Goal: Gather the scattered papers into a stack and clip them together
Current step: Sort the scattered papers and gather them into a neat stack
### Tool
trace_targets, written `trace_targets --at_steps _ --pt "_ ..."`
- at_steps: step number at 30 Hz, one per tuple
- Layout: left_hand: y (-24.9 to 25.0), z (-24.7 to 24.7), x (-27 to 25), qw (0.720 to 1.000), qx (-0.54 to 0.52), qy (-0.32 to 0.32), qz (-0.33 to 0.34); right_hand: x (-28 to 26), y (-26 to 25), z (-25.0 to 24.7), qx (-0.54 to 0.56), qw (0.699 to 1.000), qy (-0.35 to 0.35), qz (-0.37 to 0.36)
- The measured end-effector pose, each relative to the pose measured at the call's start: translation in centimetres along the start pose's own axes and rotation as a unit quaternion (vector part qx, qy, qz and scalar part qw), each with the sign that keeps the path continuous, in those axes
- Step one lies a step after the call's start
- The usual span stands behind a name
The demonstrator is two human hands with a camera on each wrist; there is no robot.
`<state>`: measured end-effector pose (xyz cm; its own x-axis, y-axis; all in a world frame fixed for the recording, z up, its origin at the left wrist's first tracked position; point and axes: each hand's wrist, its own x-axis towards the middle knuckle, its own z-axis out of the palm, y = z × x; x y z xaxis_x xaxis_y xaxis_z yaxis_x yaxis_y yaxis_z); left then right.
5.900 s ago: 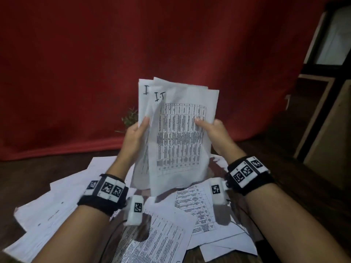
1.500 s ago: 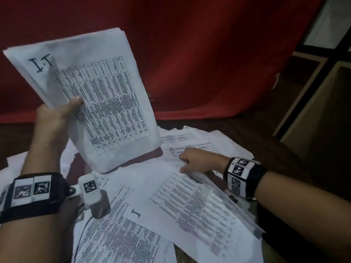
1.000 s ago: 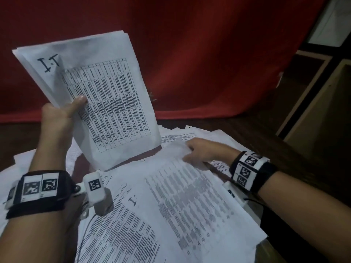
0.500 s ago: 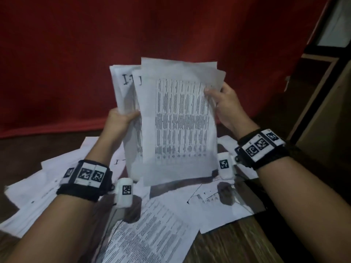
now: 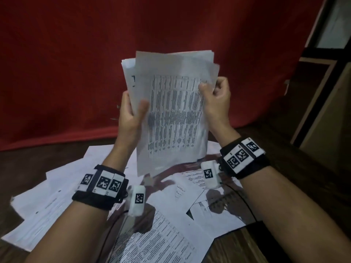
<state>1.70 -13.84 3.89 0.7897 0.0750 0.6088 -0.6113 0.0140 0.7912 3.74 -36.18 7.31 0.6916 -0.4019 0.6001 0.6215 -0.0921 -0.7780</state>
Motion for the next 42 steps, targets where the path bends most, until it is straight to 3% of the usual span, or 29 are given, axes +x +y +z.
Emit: trace_targets --at_steps 3,6,9,11,14,17,19,21,24,26,27,30,35,41,42 --pt "-1.4 0.4 0.2 0.999 0.05 0.015 -0.016 -1.0 0.9 -0.4 0.031 0.998 -0.044 0.046" --pt "-2.9 -0.7 0.5 0.995 -0.022 0.039 -0.085 -2.0 2.2 -1.5 0.065 0.987 -0.055 0.137" --pt "-4.3 -1.2 0.4 0.986 -0.052 -0.016 -0.155 -2.8 3.8 -2.3 0.047 0.964 -0.105 0.241" --pt "-5.0 -0.6 0.1 0.985 -0.029 -0.037 -0.165 -3.2 5.1 -2.3 0.035 0.952 -0.125 0.278" --pt "-5.2 0.0 0.3 0.987 -0.05 -0.006 -0.152 -3.3 5.4 -2.2 0.088 0.951 -0.106 0.275" --pt "-5.8 -0.3 0.4 0.984 -0.059 -0.029 -0.163 -3.1 5.6 -2.8 0.122 0.948 -0.125 0.265" --pt "-6.6 -0.5 0.4 0.984 -0.018 -0.029 -0.177 -2.9 6.8 -3.2 0.029 0.948 -0.167 0.269" --pt "-7.1 -1.4 0.8 0.987 0.0 0.024 -0.161 -2.3 8.0 -4.0 -0.102 0.934 -0.221 0.262" --pt "-6.5 -4.3 1.6 0.986 -0.009 0.114 -0.123 -1.1 10.6 -6.5 -0.289 0.882 -0.294 0.228" --pt "-6.0 -6.9 1.8 0.982 -0.022 0.156 -0.108 -0.6 12.7 -8.0 -0.385 0.829 -0.354 0.199" --pt "-5.9 -8.2 1.7 0.979 -0.033 0.174 -0.099 -0.5 13.4 -8.2 -0.419 0.801 -0.385 0.187" --pt "-6.8 -11.4 1.6 0.97 -0.068 0.217 -0.089 -0.5 15.1 -7.6 -0.453 0.755 -0.449 0.149" --pt "-8.8 -13.9 0.4 0.964 -0.115 0.21 -0.114 -1.0 16.8 -5.2 -0.495 0.639 -0.571 0.143" --pt "-9.2 -14.9 0.6 0.968 -0.047 0.206 -0.131 0.8 18.1 -3.2 -0.573 0.566 -0.577 0.134" --pt "-9.1 -14.9 0.5 0.968 -0.045 0.208 -0.131 1.0 18.2 -3.1 -0.575 0.565 -0.574 0.139"
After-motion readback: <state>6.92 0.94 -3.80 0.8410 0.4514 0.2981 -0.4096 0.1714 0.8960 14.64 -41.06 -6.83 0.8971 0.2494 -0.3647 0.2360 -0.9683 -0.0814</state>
